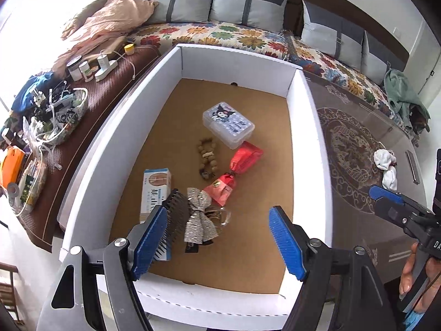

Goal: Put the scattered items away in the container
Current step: 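Open both grippers to drop the comb and bow clip into the box, then grasp a white work glove with the right gripper while left grasps the other glove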

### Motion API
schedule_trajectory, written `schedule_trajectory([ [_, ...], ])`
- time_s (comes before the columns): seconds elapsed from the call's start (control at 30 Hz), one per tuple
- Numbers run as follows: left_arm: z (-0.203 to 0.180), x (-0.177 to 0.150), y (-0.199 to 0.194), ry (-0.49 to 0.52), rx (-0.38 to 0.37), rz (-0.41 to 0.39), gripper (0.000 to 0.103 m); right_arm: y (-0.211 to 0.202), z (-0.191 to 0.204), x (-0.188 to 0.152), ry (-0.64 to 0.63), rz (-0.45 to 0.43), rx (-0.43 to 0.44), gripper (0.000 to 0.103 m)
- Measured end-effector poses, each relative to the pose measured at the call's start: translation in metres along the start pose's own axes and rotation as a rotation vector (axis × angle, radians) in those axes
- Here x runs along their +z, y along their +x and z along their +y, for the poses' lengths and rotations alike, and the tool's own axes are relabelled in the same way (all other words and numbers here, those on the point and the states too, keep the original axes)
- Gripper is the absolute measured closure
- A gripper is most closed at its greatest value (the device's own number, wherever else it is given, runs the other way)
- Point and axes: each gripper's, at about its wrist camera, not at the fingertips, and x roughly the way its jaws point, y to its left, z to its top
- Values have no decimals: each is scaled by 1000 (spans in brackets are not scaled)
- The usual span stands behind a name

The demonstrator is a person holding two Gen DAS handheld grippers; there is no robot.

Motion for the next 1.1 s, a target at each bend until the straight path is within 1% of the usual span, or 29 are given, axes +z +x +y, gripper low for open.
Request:
schedule_trajectory([
  [0.23, -65, -5, -22, 86, -45, -20, 28, -54, -29, -23, 41, -46, -45, 44],
  [0.37, -107, -14, -34, 139, -89, -25, 28, -83, -55, -45, 82, -69, -70, 44],
  [0.43, -128, -21, -38, 166, -116, -22, 28, -99, -70, -59, 96, -97, -98, 44],
  [0.5, -148, -29, -40, 189, -142, -16, 28, -118, -88, -75, 107, -142, -156, 44],
  [0.57, -166, -38, -39, 208, -170, -2, 27, -137, -115, -93, 172, -193, -226, 44],
  [0.6, -176, -42, -38, 218, -185, 5, 27, -146, -133, -101, 223, -214, -229, 44],
  [0.63, -184, -46, -36, 228, -196, 14, 27, -153, -154, -107, 285, -231, -199, 44],
  [0.67, -192, -50, -33, 239, -205, 21, 27, -162, -176, -113, 358, -256, -182, 44],
  [0.73, -205, -57, -28, 258, -222, 37, 27, -182, -223, -120, 529, -325, -179, 44],
  [0.77, -211, -60, -24, 265, -232, 46, 27, -190, -245, -120, 603, -356, -184, 43],
  [0.8, -215, -62, -20, 265, -241, 55, 27, -195, -262, -114, 649, -369, -192, 42],
  [0.87, -221, -65, -13, 261, -260, 74, 27, -200, -287, -96, 706, -368, -204, 41],
  [0.9, -222, -66, -10, 256, -268, 81, 27, -199, -297, -84, 717, -353, -220, 41],
  [1.0, -222, -68, -4, 242, -287, 96, 27, -185, -309, -48, 690, -268, -300, 41],
  [1.1, -221, -72, 4, 238, -299, 110, 27, -163, -309, -38, 654, -196, -384, 41],
])
